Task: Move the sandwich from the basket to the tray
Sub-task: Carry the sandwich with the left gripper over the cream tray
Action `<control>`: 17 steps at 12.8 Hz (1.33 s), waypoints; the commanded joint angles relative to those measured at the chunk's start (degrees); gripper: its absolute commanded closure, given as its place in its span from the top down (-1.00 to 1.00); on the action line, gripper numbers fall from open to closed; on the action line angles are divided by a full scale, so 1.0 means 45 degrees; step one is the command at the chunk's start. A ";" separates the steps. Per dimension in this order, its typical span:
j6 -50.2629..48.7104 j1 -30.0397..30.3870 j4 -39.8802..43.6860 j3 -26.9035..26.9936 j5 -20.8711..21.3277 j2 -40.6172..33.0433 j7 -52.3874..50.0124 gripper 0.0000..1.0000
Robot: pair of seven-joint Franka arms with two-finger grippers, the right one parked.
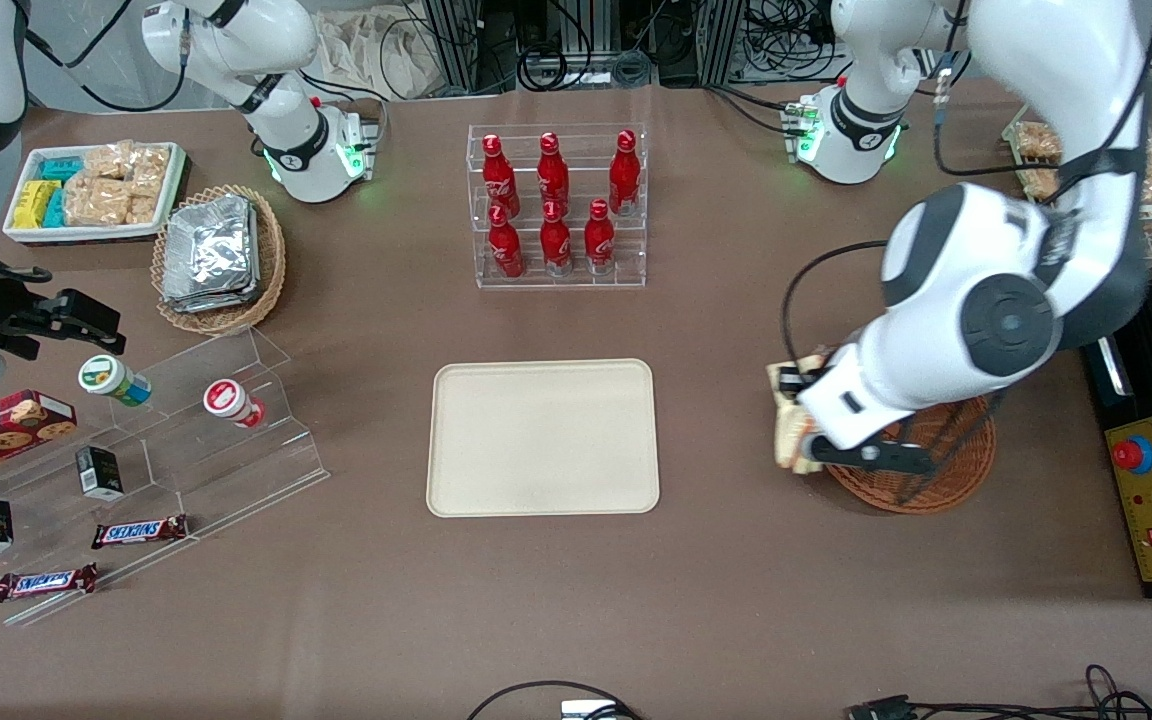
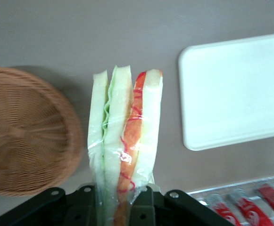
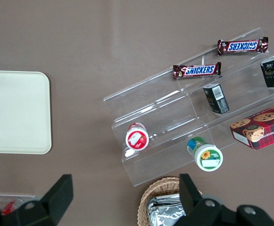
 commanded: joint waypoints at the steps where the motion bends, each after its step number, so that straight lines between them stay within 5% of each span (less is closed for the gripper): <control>1: -0.0192 -0.1136 0.1992 -0.0045 -0.0330 0.1761 -0.1114 -1.00; 7: 0.2439 -0.2916 0.2036 -0.0025 -0.0330 0.3990 -0.3224 -1.00; 15: 0.5371 -0.3328 0.1178 -0.0006 -0.0291 0.5985 -0.3422 -0.84; 16: 0.5471 -0.3309 0.1157 -0.0006 -0.0291 0.6005 -0.3345 -0.72; 17: 0.5472 -0.3270 0.1157 0.0014 -0.0214 0.5985 -0.3267 0.32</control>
